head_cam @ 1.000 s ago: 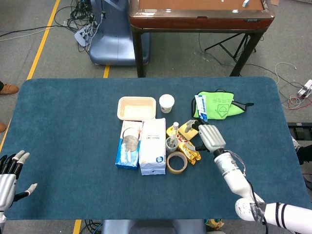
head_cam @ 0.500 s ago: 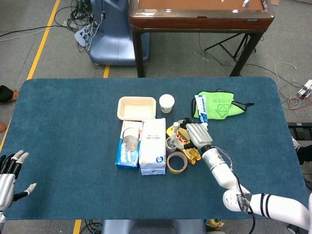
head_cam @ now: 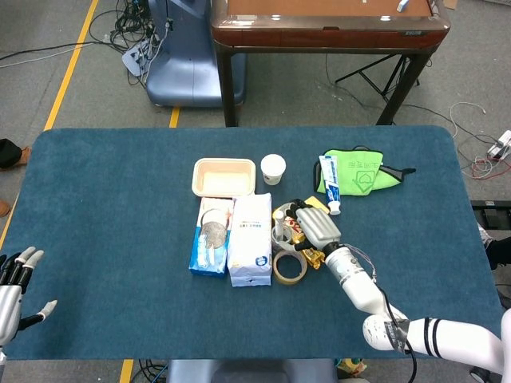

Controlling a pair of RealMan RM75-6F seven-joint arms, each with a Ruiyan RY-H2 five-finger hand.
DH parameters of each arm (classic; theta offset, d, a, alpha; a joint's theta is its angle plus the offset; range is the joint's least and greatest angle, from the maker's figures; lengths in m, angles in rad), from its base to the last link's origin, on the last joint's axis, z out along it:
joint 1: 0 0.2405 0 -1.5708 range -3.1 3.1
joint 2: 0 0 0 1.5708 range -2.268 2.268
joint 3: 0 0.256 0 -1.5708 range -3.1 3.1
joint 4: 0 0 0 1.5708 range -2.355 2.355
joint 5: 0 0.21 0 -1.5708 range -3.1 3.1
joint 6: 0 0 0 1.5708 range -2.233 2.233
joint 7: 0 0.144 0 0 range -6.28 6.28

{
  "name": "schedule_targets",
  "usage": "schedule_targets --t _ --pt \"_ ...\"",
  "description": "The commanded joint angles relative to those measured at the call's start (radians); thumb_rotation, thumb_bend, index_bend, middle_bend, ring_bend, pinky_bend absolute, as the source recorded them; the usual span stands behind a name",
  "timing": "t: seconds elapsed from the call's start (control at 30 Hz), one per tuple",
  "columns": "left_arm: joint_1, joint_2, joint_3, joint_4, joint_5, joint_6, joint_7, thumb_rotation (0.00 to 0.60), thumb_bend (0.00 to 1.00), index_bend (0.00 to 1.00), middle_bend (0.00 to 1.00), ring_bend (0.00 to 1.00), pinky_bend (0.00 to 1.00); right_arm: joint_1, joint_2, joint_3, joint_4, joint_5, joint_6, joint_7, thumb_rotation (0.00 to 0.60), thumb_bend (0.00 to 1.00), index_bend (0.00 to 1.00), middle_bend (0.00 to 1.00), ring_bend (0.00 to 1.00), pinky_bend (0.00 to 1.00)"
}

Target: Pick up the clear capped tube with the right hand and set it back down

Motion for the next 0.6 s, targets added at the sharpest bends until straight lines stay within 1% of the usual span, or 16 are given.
schedule_targets --t 0.03,0.6 --pt "-0.001 0.000 -0.001 -0.001 0.001 0.000 0.000 0.600 0.19 0.11 0.07 0.08 0.01 0.004 -0.002 -0.001 0.004 0.002 0.000 0.001 0.600 0.33 0.44 0.26 0.12 0.22" --pt "0.005 0.001 -0.002 0.004 -0.003 0.005 -0.006 0.600 0.19 0.11 0.07 0.08 0.01 0.037 -0.039 -0.003 0.042 0.018 0.001 0.002 0.600 0.36 0.46 0.26 0.12 0.22"
